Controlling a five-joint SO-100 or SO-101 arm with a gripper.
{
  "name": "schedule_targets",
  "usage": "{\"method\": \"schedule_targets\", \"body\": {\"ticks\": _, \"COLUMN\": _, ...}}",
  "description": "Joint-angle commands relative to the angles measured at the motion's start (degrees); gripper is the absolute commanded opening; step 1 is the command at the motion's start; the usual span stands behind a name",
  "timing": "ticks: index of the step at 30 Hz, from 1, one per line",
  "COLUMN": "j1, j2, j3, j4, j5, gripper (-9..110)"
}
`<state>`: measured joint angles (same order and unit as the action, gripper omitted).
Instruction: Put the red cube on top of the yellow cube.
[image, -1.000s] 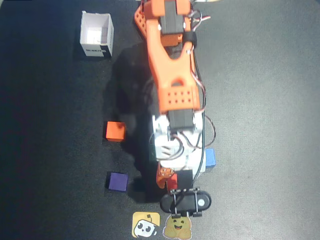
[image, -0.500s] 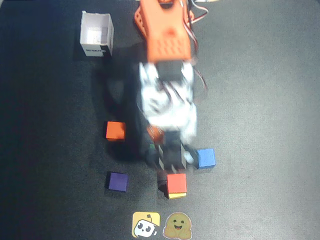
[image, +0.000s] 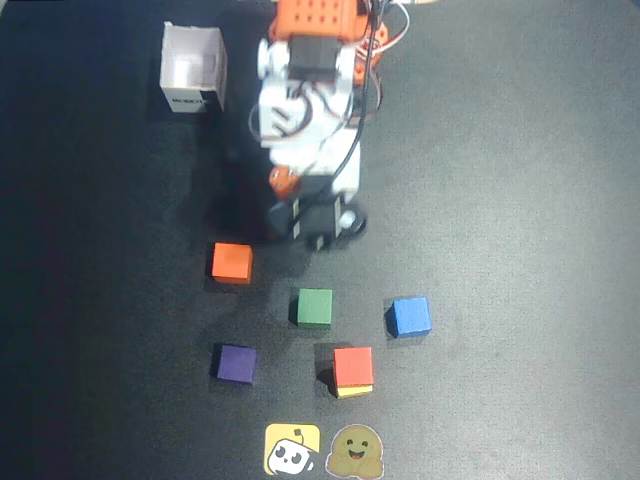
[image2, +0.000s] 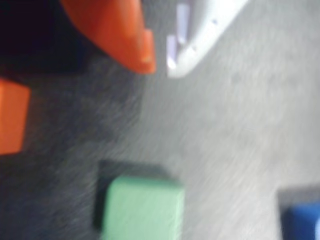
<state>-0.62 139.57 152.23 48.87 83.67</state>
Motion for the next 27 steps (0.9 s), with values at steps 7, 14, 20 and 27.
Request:
{"method": "schedule_targets", "body": {"ticks": 7, "j1": 0.1, "j2": 28.7, "j3": 12.5, "j4": 10.5, "j5": 0.2, "gripper": 1}}
{"method": "schedule_targets", "body": {"ticks": 14, "j1": -0.1, "j2": 31.9, "j3": 12.5, "j4": 19.0, "j5": 1.1, "gripper": 1}}
{"method": "schedule_targets", "body": {"ticks": 20, "j1": -1.1, "j2": 35.2, "j3": 12.5, "j4": 22.1, "j5": -1.1, "gripper": 1}}
{"method": "schedule_targets", "body": {"ticks": 27, "j1": -1.6, "j2": 37.6, "j3": 12.5, "j4": 23.4, "j5": -0.8, "gripper": 1}}
